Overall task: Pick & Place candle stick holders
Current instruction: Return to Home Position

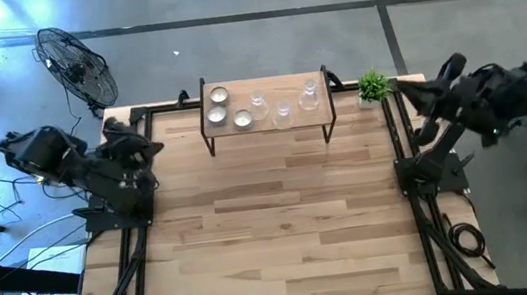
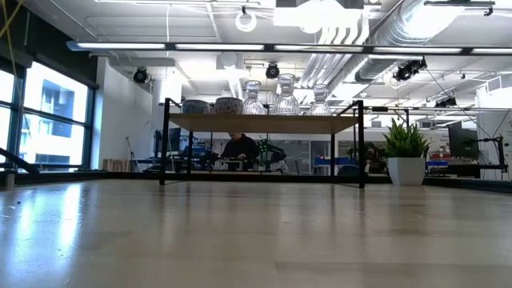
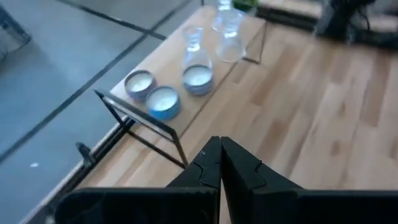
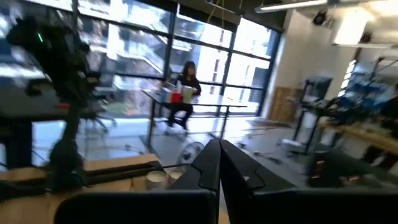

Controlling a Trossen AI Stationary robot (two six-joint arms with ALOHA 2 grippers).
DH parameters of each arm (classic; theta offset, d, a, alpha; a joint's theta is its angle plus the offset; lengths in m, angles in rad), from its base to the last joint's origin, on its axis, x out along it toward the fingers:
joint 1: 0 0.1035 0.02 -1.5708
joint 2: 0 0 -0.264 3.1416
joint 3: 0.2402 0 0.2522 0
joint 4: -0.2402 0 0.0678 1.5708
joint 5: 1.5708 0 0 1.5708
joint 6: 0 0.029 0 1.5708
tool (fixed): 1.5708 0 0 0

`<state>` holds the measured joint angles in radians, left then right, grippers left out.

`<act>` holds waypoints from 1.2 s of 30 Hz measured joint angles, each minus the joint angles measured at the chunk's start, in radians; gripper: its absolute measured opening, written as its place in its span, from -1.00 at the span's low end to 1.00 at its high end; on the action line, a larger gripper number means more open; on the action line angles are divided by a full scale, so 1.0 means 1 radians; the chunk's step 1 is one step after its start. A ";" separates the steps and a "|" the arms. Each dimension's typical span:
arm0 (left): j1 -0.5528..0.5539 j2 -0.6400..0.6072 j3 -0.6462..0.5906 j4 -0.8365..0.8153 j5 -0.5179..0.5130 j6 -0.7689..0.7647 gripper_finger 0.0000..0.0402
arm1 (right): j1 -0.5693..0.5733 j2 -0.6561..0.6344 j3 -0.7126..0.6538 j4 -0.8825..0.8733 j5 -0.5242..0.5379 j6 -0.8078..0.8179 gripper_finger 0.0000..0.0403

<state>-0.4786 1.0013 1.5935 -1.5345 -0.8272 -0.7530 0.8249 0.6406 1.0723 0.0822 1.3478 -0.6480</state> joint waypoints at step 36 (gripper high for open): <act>0.000 -0.582 -1.271 1.570 0.448 0.642 -1.00 | -0.006 -0.610 -0.897 -0.083 -0.429 0.591 -1.00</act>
<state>-0.4782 0.4191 0.3225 0.0358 -0.3793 -0.1105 0.8190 0.0303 0.1751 -0.0008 0.9184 -0.0571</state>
